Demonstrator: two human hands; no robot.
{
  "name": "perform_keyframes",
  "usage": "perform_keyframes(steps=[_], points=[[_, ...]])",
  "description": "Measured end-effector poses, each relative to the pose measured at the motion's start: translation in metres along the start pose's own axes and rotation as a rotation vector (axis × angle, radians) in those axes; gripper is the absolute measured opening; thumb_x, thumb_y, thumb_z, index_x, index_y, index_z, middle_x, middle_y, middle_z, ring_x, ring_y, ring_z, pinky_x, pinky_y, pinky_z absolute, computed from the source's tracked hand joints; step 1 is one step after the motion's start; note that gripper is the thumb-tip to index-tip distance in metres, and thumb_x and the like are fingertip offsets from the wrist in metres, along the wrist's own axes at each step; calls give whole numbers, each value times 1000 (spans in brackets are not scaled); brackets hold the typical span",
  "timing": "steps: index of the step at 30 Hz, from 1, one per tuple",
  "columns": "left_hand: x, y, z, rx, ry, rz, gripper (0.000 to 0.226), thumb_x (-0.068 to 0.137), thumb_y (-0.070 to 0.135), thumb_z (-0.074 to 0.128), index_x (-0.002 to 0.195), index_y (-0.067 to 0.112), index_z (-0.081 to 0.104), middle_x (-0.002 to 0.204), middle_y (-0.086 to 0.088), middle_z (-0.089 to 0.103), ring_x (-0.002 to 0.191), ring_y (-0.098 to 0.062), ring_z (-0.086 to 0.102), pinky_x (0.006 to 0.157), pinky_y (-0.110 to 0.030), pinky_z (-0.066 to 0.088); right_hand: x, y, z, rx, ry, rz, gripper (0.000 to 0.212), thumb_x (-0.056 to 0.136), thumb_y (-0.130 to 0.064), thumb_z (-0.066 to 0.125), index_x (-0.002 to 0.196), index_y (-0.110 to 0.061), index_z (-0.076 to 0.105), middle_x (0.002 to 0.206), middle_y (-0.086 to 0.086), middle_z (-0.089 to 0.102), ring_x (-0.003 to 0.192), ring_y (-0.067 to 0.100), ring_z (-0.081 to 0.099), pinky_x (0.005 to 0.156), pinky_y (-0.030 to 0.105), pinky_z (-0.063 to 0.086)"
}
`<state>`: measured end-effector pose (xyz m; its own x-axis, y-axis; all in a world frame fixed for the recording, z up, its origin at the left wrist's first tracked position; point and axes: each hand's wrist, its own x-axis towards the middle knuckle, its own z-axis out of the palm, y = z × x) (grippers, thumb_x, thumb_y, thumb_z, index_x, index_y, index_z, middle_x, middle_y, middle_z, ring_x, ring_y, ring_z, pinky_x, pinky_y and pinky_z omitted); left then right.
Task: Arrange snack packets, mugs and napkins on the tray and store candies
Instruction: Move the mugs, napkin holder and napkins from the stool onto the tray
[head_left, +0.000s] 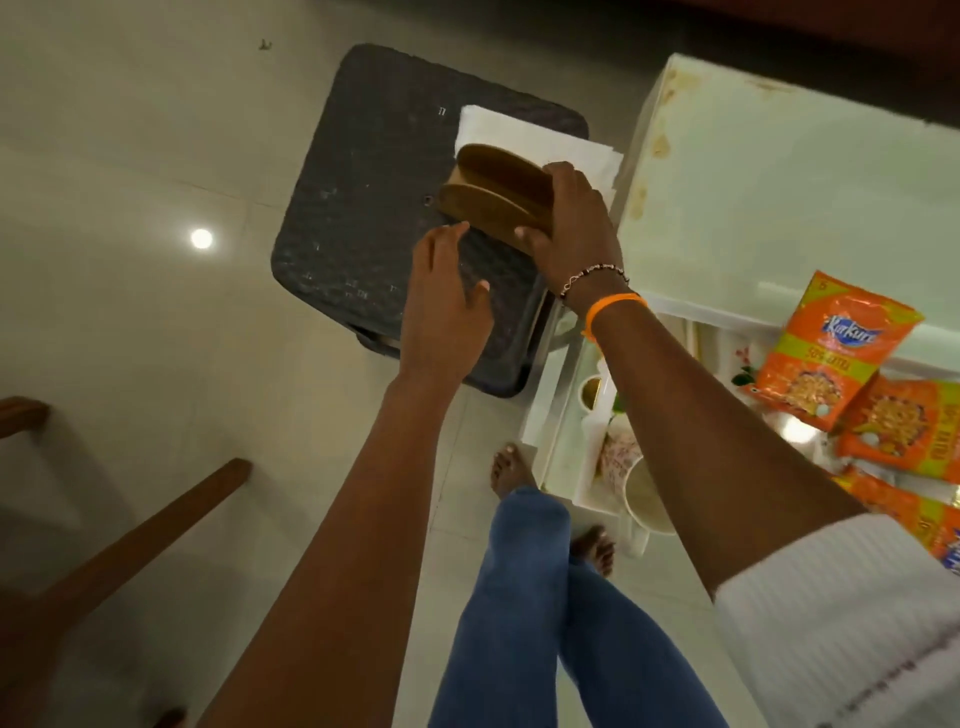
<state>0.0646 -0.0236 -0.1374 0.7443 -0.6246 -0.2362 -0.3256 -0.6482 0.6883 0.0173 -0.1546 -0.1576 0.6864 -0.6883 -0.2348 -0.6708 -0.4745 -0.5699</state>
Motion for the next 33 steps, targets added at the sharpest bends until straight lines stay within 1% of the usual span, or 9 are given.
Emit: perform_keyframes(steps=[5,7,11,15,20,24,29,31,33], points=[[-9,4,-6,-111,22,-6,52,91,0,49,139,8,33,145,-12,34,134,-20,36,97,-2,18,-37,27,-30,160,67,34,55,80,-20,66,129,-8,44,129,13,54,118,28,50,91,23,36],[-18,10,-2,-151,-14,-9,54,91,1,50,140,11,32,146,-10,33,135,-18,34,95,4,18,-62,49,-51,117,75,36,56,77,-22,68,127,-8,47,123,15,57,114,32,49,86,24,33],[-48,27,22,-282,-171,-6,59,92,7,51,145,11,24,149,-9,33,137,-16,33,107,-13,25,-117,98,-90,45,60,91,59,75,-18,72,127,-7,49,120,18,58,108,39,46,89,48,43],[-82,42,57,-326,-322,-44,56,98,21,43,147,14,18,155,-6,26,142,-15,26,112,-23,24,-157,141,-110,6,-35,133,60,73,-13,76,126,-3,50,122,19,59,107,42,51,93,53,43],[-112,52,91,-252,-496,-47,46,99,32,33,144,22,27,150,-4,34,136,-16,35,101,-22,30,-181,168,-111,0,-116,143,61,71,-9,76,126,-5,52,127,17,59,111,37,51,95,39,38],[-119,51,109,-236,-535,-81,43,100,36,30,139,18,34,138,-6,45,124,-16,46,97,-25,39,-183,176,-100,54,-204,108,63,72,-9,75,129,-5,49,129,16,57,117,35,52,100,42,42],[-125,49,117,-204,-510,-106,40,100,34,31,137,20,32,120,8,45,100,-2,46,65,0,38,-182,182,-85,142,-264,123,60,76,-3,70,131,-3,46,131,16,55,120,29,51,90,21,37],[-126,51,119,-204,-502,-131,42,99,34,32,139,20,29,121,9,42,98,-1,45,60,4,39,-181,186,-85,141,-289,133,59,78,-5,69,132,-4,45,130,16,55,120,28,51,80,14,31],[-127,52,122,-192,-503,-152,44,99,36,31,140,20,27,122,8,43,98,-2,44,61,2,40,-180,189,-86,144,-332,142,58,80,-7,68,133,-6,44,132,15,54,121,28,49,83,15,31]])
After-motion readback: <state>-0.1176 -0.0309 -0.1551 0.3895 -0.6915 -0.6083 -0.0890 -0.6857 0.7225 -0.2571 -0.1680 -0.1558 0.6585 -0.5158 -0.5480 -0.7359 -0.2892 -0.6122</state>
